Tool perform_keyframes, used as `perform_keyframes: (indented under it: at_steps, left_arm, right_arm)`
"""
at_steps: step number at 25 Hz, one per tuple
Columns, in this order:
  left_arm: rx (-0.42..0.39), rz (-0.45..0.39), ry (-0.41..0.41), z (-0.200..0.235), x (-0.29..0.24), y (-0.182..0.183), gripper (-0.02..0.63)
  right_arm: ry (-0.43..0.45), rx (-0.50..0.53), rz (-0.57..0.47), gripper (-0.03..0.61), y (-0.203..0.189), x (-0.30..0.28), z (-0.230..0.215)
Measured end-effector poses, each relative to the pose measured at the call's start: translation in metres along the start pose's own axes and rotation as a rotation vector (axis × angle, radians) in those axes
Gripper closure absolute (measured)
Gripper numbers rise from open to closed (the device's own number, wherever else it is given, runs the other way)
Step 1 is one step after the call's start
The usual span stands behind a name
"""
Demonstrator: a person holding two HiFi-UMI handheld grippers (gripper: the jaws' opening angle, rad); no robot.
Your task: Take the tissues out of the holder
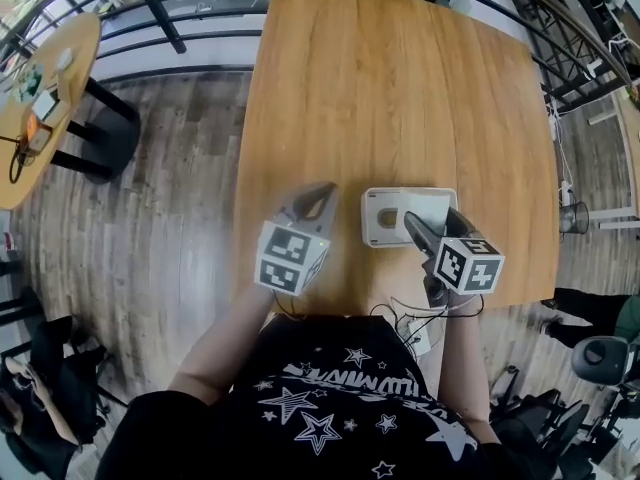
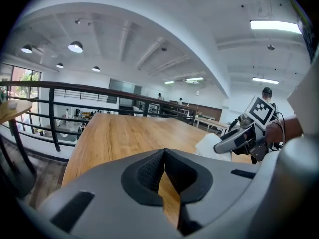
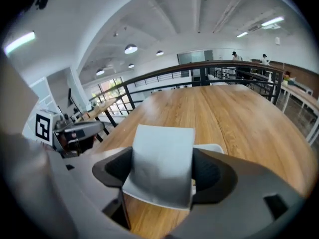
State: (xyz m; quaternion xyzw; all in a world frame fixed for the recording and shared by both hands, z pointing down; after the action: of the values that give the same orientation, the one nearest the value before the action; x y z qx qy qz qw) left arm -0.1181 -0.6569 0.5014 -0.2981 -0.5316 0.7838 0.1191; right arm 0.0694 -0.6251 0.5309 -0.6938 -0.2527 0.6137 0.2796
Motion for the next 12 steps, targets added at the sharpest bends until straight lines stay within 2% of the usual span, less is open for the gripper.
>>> perform_keyframes:
  at_steps: [3,5,8,12]
  left_arm:
    - [-0.017,0.001,0.027,-0.013,0.001,0.002,0.603]
    - [-0.027,-0.005,0.045,-0.026,0.000,0.006,0.603]
    - [-0.031,-0.023,0.068,-0.049,0.001,0.010,0.603]
    - [-0.048,-0.039,0.081,-0.090,-0.005,0.010,0.603]
  right_arm:
    - [0.087,-0.116,-0.099,0.208,0.009,0.021,-0.007]
    - [0.143,-0.153,-0.158,0.209,0.013,0.038,-0.015]
    - [0.196,-0.119,-0.240,0.207,0.014,0.067,-0.022]
    - [0.204,-0.041,-0.318,0.209,0.010,0.103,-0.040]
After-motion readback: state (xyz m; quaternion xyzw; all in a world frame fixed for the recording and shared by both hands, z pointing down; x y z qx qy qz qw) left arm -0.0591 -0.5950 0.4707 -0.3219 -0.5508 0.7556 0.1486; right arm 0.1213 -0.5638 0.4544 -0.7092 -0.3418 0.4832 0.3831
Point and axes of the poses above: the fingertips, and each gripper's own axes: x backward along the fingers, z to its left, y out of its top, the point moved 1 cm from there along x, backward along the fingers, and after that the axes turned 13 degrees about -y, right-handed, at the moved point
